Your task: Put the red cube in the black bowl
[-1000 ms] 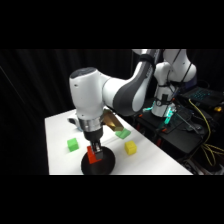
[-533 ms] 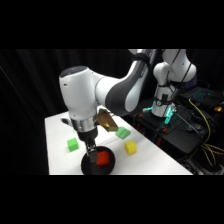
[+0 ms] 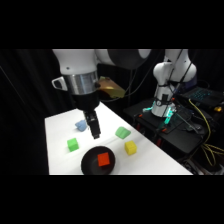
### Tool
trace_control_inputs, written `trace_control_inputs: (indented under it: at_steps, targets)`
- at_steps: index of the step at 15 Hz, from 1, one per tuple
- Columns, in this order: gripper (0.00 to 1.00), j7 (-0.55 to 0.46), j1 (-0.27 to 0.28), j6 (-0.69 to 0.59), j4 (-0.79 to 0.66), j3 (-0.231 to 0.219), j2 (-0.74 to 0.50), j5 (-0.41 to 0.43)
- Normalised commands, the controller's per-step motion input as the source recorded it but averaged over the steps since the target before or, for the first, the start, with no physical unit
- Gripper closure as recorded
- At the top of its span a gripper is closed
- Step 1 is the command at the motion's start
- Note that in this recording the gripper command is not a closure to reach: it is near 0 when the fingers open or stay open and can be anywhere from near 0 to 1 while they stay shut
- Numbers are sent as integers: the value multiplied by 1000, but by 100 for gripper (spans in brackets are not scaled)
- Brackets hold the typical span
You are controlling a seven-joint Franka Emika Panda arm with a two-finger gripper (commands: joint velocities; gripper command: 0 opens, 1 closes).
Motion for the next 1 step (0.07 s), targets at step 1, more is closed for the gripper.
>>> trace_control_inputs:
  at_steps: [1]
  targets:
    - [0, 32, -4, -413, 74, 58, -306, -82]
